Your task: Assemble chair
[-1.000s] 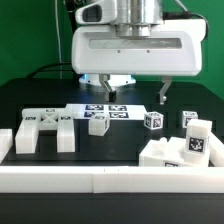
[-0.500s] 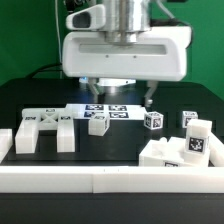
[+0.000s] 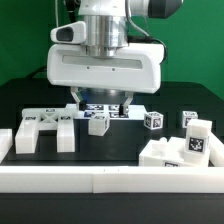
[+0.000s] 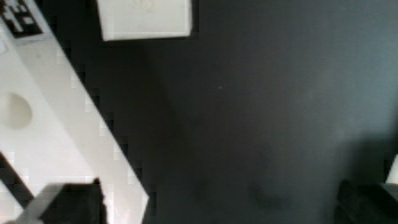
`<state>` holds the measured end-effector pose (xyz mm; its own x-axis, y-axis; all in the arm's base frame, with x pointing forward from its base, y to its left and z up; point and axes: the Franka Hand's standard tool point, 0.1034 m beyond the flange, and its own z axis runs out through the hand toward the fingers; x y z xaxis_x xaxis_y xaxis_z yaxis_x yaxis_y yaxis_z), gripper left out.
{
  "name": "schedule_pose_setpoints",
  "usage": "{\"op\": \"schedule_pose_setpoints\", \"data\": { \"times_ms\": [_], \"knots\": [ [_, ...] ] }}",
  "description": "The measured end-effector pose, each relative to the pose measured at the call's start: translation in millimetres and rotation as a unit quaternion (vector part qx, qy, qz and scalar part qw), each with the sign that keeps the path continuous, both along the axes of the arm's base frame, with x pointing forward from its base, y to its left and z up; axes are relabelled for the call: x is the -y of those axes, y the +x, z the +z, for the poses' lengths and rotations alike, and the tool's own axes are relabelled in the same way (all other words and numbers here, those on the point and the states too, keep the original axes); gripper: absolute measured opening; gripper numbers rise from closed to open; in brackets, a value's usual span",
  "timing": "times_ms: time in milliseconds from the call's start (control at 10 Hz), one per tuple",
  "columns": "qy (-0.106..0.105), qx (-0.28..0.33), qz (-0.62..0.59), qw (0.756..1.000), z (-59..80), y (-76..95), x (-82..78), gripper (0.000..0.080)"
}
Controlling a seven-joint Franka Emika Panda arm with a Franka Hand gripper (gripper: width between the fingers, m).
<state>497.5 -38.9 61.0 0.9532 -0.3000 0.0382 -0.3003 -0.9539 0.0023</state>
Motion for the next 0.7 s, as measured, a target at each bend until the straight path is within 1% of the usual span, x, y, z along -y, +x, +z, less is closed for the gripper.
{"op": "schedule_pose_setpoints", "data": {
  "times_ms": [100,200,300,400,500,600,700],
  "knots": [
    [-0.001,0.001,0.0,1.0,-0.5,0.1,-0.1,0.0649],
    [0.006,-0.022,0.009,1.0,-1.9,-4.9,-0.5,0.0649],
    [0.023,-0.067,0.022,0.997,-0.7,-6.9,3.4,0.0649],
    [0.03,-0.089,0.03,0.995,-5.3,-9.4,13.9,0.0649],
    [0.036,-0.109,0.025,0.993,-11.2,-18.2,19.0,0.0649],
    [0.048,-0.144,0.028,0.988,-13.8,-28.2,17.8,0.0649],
    [0.057,-0.168,0.032,0.984,-15.3,-29.4,16.1,0.0649]
  ]
}}
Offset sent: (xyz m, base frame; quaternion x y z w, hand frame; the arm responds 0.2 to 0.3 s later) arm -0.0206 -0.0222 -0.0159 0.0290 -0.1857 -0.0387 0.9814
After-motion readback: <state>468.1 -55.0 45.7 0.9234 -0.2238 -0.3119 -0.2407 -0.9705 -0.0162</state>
